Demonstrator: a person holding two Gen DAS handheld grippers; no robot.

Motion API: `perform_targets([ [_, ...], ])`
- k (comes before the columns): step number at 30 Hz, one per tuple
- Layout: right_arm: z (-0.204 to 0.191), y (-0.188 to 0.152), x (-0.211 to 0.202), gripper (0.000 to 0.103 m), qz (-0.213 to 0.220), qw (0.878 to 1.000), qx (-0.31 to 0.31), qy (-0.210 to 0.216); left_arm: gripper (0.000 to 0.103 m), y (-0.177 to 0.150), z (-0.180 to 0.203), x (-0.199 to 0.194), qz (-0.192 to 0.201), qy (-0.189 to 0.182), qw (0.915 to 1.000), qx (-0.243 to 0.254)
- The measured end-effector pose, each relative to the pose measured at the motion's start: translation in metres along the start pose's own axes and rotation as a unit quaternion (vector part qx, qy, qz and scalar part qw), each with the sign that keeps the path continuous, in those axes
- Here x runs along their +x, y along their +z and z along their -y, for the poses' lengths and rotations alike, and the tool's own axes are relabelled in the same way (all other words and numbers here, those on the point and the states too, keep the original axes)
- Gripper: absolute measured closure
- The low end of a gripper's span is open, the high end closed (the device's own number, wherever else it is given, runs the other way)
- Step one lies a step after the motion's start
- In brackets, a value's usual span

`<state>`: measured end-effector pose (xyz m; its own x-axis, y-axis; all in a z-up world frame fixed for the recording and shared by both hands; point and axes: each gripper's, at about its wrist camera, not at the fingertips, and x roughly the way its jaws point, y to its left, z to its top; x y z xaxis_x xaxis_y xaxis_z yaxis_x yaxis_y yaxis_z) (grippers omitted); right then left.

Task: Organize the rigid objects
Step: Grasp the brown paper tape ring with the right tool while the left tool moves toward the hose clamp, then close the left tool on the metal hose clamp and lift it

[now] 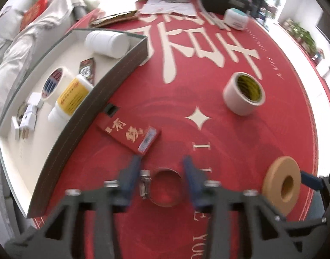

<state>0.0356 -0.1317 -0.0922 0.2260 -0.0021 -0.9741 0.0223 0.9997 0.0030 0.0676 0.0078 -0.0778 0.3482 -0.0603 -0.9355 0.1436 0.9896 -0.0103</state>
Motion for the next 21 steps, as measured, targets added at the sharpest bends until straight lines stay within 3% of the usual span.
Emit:
perform_targets([
  [2,-0.002,-0.002,-0.006,0.015,0.002,1.0,-0.001,0.007,0.1,-0.002,-0.006,-0.002,-0.005,-0.012,0.9999,-0.006],
  [3,-0.002,-0.004,-0.006,0.015,-0.002,1.0,0.003,0.017,0.103,-0.002,-0.011,-0.003,-0.01,-0.029,0.9994,-0.018],
  [4,-0.001,-0.006,-0.008,0.015,0.002,1.0,0.006,0.019,0.103,-0.005,-0.018,-0.005,-0.017,-0.051,0.998,-0.033],
  [14,0.003,-0.039,-0.06,0.015,0.063,0.995,0.041,0.065,0.103,-0.051,-0.048,-0.058,0.029,-0.115,0.9909,-0.065],
  [21,0.001,-0.064,-0.079,0.015,0.083,0.992,0.056,0.073,0.103,-0.072,-0.065,-0.071,0.036,-0.1,0.9902,-0.091],
])
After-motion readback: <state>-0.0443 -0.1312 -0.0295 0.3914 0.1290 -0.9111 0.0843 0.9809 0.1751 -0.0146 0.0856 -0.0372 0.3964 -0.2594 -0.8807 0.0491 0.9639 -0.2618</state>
